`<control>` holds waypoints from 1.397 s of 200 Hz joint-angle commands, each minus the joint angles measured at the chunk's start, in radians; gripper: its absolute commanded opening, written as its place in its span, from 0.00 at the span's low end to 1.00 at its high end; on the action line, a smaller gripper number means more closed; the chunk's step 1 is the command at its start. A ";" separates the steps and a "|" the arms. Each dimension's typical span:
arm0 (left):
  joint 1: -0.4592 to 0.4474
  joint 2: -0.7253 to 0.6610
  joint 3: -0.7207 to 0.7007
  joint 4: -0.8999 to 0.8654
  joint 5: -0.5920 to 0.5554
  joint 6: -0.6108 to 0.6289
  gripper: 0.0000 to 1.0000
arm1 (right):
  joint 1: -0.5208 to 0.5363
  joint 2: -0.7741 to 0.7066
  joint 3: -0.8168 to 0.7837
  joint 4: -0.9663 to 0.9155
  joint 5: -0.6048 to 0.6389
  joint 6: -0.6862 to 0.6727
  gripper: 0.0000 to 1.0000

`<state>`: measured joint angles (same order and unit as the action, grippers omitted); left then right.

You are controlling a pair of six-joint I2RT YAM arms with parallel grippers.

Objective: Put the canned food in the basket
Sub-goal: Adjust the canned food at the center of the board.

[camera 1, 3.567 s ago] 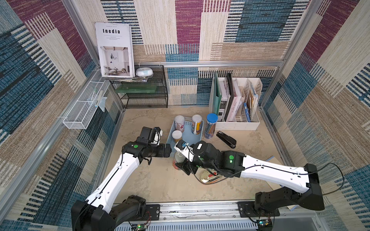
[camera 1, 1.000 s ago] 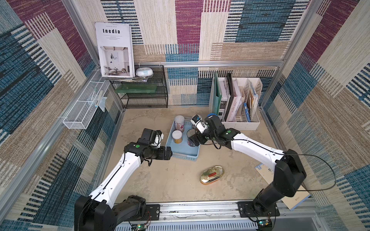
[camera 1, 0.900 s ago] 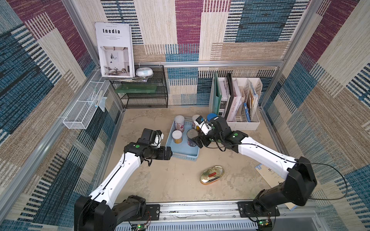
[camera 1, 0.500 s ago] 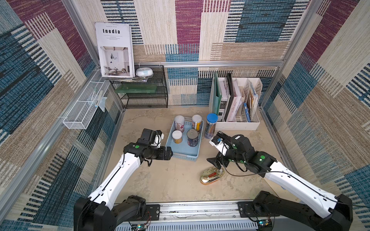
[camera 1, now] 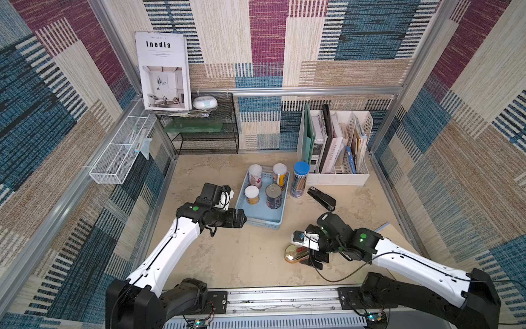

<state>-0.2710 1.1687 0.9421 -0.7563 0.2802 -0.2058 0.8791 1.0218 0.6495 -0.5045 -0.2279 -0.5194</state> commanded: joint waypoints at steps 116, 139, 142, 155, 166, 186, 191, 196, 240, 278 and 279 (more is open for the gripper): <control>0.004 0.018 0.008 0.016 0.017 0.012 0.99 | 0.012 0.197 0.062 -0.005 0.050 -0.347 0.99; 0.002 0.019 0.008 0.015 0.017 0.012 0.99 | 0.010 0.232 0.075 -0.008 0.048 -0.367 1.00; 0.003 0.018 0.008 0.015 0.017 0.013 0.99 | 0.011 0.239 0.077 -0.010 0.049 -0.368 1.00; 0.002 0.017 0.008 0.016 0.017 0.013 0.99 | 0.011 0.260 0.081 -0.021 0.059 -0.379 1.00; 0.004 0.019 0.008 0.015 0.019 0.012 0.99 | 0.011 0.274 0.083 -0.021 0.067 -0.386 1.00; 0.003 0.021 0.009 0.015 0.020 0.014 0.99 | 0.011 0.294 0.092 -0.020 0.059 -0.391 1.00; 0.003 0.022 0.010 0.016 0.020 0.013 0.99 | 0.011 0.300 0.092 -0.019 0.058 -0.392 1.00; 0.003 0.022 0.009 0.015 0.022 0.014 0.99 | 0.011 0.306 0.093 -0.019 0.060 -0.393 1.00; 0.004 0.023 0.011 0.017 0.022 0.014 0.99 | 0.009 0.373 0.093 0.002 0.092 -0.388 1.00; 0.004 0.023 0.011 0.017 0.024 0.014 0.99 | 0.009 0.396 0.099 0.026 0.131 -0.352 0.95; 0.005 0.022 0.011 0.017 0.025 0.014 0.99 | 0.009 0.395 0.098 0.027 0.131 -0.350 0.95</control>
<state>-0.2687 1.1896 0.9463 -0.7559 0.2878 -0.2020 0.8883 1.4151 0.7372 -0.4950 -0.1230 -0.9009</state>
